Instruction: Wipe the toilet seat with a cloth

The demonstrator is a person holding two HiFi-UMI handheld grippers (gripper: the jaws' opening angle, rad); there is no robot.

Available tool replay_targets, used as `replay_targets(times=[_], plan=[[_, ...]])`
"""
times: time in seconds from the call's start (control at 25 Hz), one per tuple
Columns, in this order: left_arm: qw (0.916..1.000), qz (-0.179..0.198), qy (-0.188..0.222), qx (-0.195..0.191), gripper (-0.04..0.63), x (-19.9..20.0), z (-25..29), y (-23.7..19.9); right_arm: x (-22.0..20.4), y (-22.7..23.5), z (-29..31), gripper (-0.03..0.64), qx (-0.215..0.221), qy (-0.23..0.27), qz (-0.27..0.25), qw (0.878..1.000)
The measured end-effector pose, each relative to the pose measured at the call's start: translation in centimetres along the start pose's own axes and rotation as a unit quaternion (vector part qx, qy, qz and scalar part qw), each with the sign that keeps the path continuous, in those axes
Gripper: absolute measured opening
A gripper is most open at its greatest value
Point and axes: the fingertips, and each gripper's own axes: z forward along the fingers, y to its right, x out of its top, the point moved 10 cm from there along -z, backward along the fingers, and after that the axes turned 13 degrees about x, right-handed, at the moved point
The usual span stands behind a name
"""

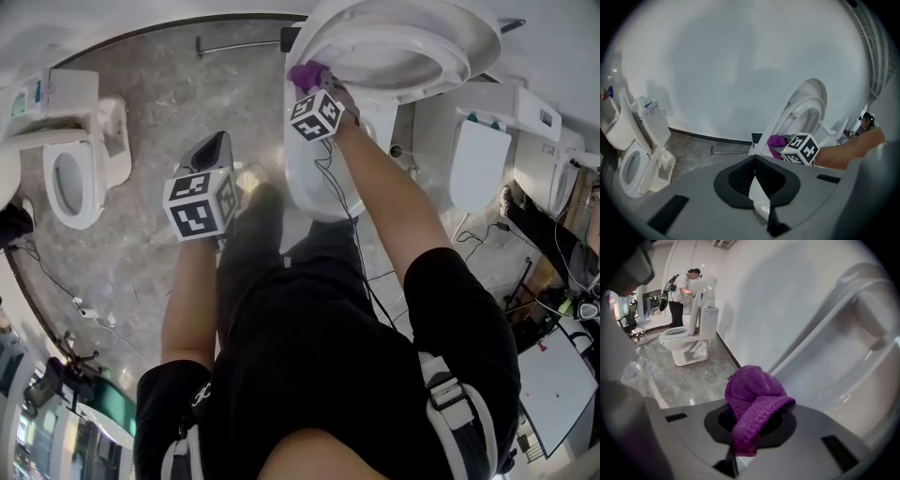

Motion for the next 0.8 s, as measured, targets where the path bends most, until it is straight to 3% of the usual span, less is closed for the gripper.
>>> replay_targets(times=[0.44, 0.6, 0.8], plan=[[0.9997, 0.005, -0.013, -0.020, 0.009, -2.1, 1.6, 1.7, -3.1, -2.1, -0.8, 0.048, -0.007, -0.022, 0.009, 1.000], [0.9995, 0.002, -0.024, -0.023, 0.009, -3.1, 2.5, 1.8, -5.2, -2.1, 0.4, 0.048, -0.014, -0.051, 0.024, 0.998], [0.9992, 0.000, -0.032, -0.025, 0.009, -4.5, 4.5, 1.3, -5.6, -1.7, 2.8, 0.048, -0.022, -0.048, 0.019, 0.998]])
